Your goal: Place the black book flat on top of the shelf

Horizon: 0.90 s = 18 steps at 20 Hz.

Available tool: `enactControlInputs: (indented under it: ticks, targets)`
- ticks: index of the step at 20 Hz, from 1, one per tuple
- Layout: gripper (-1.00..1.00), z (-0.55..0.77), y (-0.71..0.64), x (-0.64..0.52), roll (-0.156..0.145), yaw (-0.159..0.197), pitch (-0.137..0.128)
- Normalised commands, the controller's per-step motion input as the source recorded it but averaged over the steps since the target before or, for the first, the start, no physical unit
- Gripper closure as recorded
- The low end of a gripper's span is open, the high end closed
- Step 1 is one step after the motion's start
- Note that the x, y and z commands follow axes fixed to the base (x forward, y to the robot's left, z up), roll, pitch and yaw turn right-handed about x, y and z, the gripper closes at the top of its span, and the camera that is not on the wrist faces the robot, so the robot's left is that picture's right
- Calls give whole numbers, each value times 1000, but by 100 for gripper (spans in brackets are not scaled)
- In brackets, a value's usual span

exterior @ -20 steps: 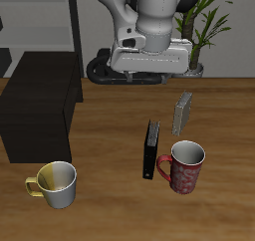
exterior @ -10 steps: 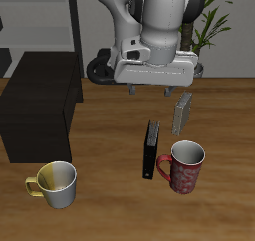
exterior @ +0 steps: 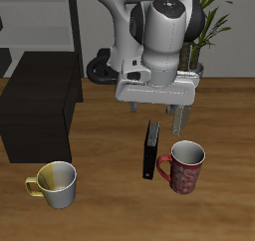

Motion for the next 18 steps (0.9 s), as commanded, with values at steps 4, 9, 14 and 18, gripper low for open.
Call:
enactControlInputs:
  ticks: [4,9,14,18]
  targets:
    - [-100,-370,159,56,27,-4,16]
    - [-100,-300,26,67,0,-22,18]
    - [-100,-179,-45,49,-8,-12,9]
    - [-100,-252,-27,29,-4,4,26]
